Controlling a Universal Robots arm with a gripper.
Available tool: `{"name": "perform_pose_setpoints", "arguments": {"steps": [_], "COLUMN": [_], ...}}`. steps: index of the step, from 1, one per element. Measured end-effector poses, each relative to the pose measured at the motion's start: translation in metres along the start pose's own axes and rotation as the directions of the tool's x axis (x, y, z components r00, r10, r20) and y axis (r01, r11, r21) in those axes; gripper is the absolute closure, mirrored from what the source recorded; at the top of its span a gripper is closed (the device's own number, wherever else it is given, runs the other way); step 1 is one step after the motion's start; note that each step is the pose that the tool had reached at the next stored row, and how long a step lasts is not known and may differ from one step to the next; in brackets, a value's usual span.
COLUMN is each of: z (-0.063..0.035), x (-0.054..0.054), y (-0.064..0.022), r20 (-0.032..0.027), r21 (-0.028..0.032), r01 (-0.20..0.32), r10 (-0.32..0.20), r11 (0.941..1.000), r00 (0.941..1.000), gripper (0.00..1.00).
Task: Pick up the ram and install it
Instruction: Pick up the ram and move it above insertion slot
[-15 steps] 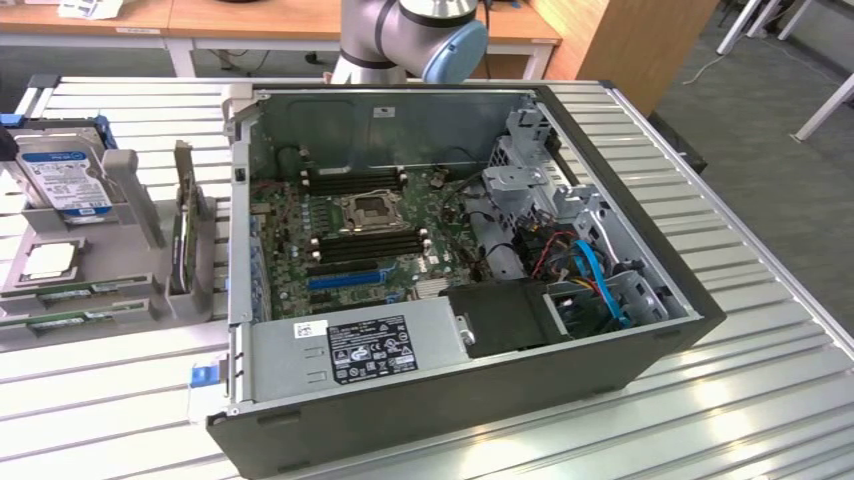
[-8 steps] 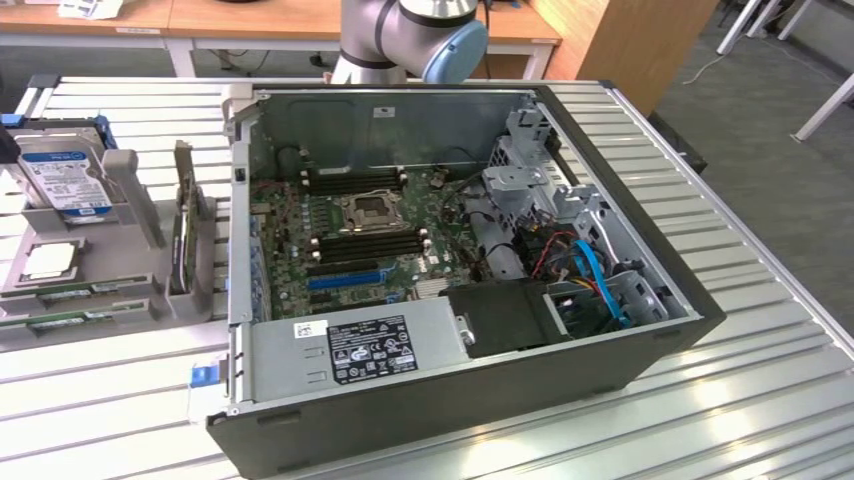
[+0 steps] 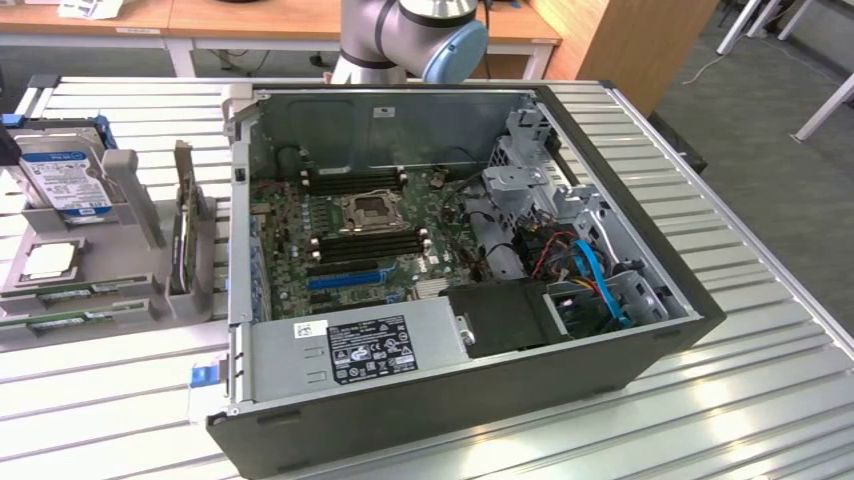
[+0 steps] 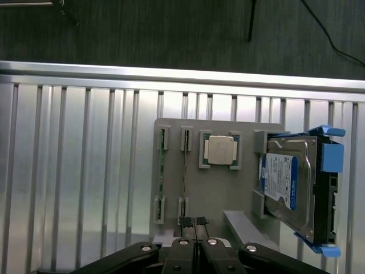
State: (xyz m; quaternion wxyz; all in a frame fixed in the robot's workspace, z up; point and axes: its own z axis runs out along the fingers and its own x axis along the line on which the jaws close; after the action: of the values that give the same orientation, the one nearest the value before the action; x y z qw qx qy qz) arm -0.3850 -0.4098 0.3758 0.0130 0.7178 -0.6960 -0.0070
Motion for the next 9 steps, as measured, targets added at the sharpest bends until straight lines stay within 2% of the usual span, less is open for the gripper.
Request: {"name": "perform_pose_setpoints", "arguments": {"steps": [9], "z": [0.0022], "x": [0.0], "y": [-0.0001], "r20": [-0.0001], "r21": [-0.0001], "r01": [0.0], "r10": [0.0], "r11": [1.0], "r00": [1.0], "gripper": [0.9]}}
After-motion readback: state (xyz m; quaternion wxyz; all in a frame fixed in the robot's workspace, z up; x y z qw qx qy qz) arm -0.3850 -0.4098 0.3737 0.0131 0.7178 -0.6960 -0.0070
